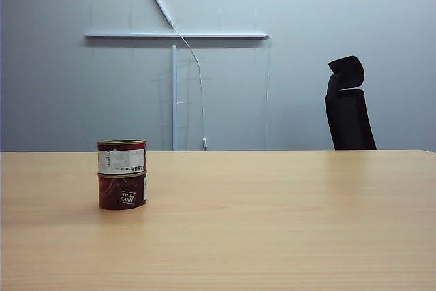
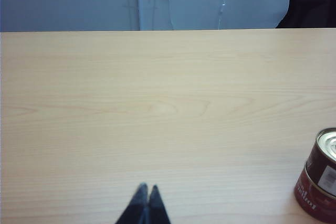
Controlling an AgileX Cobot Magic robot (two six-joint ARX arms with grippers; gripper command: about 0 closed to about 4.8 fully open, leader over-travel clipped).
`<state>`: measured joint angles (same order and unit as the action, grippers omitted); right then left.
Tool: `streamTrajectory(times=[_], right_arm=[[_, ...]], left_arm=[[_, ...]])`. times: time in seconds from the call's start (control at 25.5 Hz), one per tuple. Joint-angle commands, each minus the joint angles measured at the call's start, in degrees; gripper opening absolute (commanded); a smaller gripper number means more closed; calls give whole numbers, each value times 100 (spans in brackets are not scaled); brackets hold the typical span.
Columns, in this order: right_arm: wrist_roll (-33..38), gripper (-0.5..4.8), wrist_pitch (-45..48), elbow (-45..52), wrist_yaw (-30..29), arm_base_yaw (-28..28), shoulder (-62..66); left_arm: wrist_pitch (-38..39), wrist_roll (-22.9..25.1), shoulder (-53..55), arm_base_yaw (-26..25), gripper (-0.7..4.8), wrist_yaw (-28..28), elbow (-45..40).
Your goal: Stack a can of tomatoes on the right onto the can of tomatoes on the left.
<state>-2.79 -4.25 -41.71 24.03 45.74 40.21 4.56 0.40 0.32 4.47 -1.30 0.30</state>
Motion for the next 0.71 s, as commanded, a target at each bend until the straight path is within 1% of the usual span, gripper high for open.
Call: streamTrajectory(times=[0.04,0.2,0.24,0.31,0.39,0.43,0.51,0.71], right_arm=[[17,-9,138,245,-363,-236,-282],[17,-9,586,907,-903,-673,-767],[20,-9,933,1349,-1069,-946,-1051],[20,-9,1268,1829,-1252,-1235,-1346],[20,-9,1488,2284,-1283,-1537,-1705],[20,-9,1537,2474,-1285,-1670,-1867],[22,-9,1510,3165,-1432,-2234,-2583],[22,-8,1475,3832,-2015,-3084,-3397]], left_arm=[[-35,0,2,11,-4,0,22],[-35,0,2,15,-4,-22,22],[-35,0,2,13,-4,-11,22],[-35,0,2,13,-4,-13,22],[-35,0,2,15,-4,-20,22],[-35,0,2,15,-4,-20,22],[-33,0,2,17,-4,-22,22],[-35,0,2,15,-4,-22,22]])
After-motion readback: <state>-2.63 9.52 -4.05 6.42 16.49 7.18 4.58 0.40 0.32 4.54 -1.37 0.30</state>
